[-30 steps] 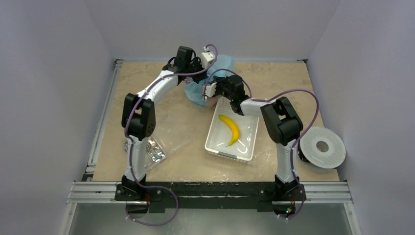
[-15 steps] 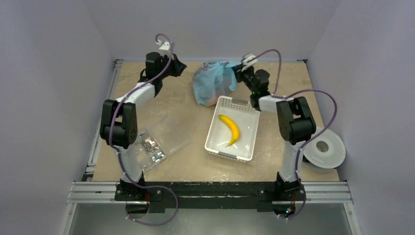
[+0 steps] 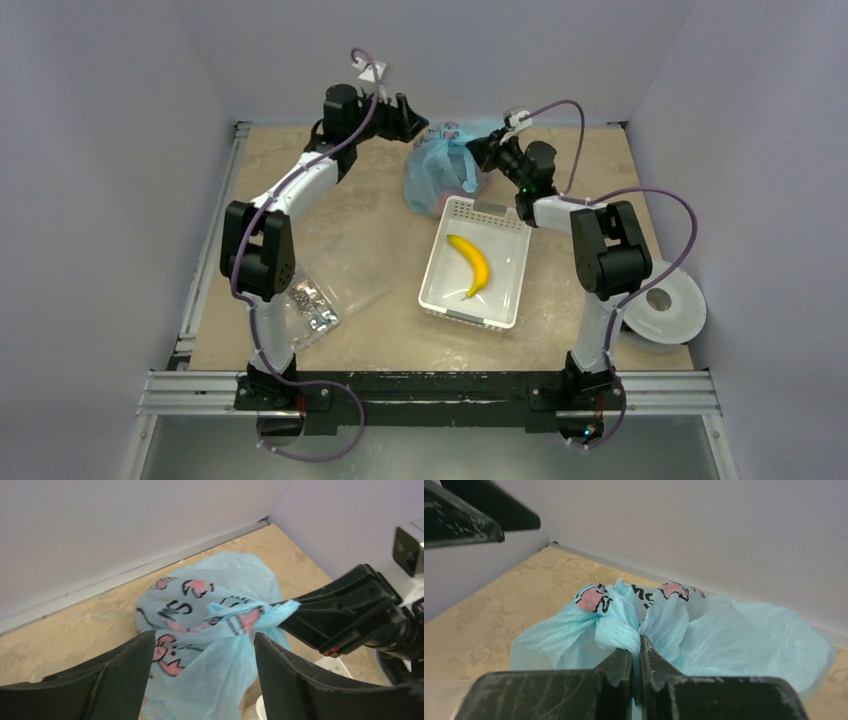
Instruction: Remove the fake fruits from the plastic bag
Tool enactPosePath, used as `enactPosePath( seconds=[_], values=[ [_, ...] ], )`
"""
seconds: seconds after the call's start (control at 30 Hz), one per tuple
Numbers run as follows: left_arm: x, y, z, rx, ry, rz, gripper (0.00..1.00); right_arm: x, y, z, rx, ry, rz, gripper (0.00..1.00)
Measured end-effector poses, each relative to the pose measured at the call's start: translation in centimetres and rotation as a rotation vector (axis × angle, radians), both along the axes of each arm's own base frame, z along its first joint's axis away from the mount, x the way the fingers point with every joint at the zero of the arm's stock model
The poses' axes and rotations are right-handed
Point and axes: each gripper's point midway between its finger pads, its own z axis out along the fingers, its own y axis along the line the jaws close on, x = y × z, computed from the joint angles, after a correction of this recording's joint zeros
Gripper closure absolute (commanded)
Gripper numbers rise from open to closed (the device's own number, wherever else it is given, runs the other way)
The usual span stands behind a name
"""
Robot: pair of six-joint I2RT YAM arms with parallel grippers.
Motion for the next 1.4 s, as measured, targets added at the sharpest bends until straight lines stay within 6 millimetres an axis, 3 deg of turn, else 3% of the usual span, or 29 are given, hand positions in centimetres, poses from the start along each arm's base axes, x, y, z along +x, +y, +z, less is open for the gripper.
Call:
enactPosePath(
  seconds=[0.17, 0.23, 0.33, 0.57, 0.67, 0.8, 0.9, 1.0, 1.13, 1.2, 1.27, 1.3, 1.33, 1.4],
  values=[
    [-1.2, -5.0, 3.3, 0.182, -0.141, -0.139, 0.25, -0.2, 0.3, 0.5, -0.136, -0.065, 0.051, 1.00],
    [-1.1, -6.4, 3.6, 0.252, -0.180, -0.180, 0.26, -0.3, 0.4, 0.8, -0.166, -0.083, 0.063, 1.00],
    [-0.7, -7.2, 2.3, 0.339, -0.191, -0.219, 0.26, -0.4, 0.6, 0.9, -0.195, -0.098, 0.082, 1.00],
    [-0.2, -6.5, -5.2, 0.525, -0.087, -0.276, 0.31, -0.8, 1.0, 0.6, -0.220, -0.107, 0.121, 1.00],
    [0.1, -6.6, -7.0, 0.563, -0.061, -0.291, 0.38, -0.9, 1.1, 0.5, -0.236, -0.113, 0.134, 1.00],
    [0.2, -6.9, -7.1, 0.573, -0.061, -0.292, 0.61, -0.8, 1.3, 0.3, -0.283, -0.118, 0.151, 0.99],
    [0.4, -7.2, -6.6, 0.565, -0.071, -0.280, 0.89, -0.6, 1.2, 0.5, -0.318, -0.129, 0.139, 0.94],
    [0.6, -7.2, -6.9, 0.543, -0.068, -0.247, 0.92, -0.6, 1.1, 1.0, -0.336, -0.135, 0.121, 0.91],
    [0.0, -6.5, -8.4, 0.493, -0.014, -0.218, 0.93, -0.7, 0.9, 1.9, -0.323, -0.135, 0.107, 0.70],
    [-0.2, -6.0, -8.8, 0.468, 0.008, -0.203, 0.93, -0.7, 0.9, 2.3, -0.308, -0.138, 0.103, 0.68],
    [-0.4, -5.7, -8.8, 0.443, 0.019, -0.201, 0.93, -0.7, 0.9, 2.4, -0.295, -0.140, 0.102, 0.75],
    [-0.4, -5.6, -8.8, 0.433, 0.020, -0.201, 0.93, -0.7, 0.8, 2.6, -0.290, -0.141, 0.101, 0.90],
    [-0.3, -5.5, -8.7, 0.418, 0.025, -0.195, 0.93, -0.7, 0.8, 2.7, -0.280, -0.143, 0.099, 0.97],
    [-0.3, -5.4, -8.4, 0.393, 0.031, -0.184, 0.93, -0.7, 0.9, 3.2, -0.249, -0.143, 0.097, 0.96]
  ],
)
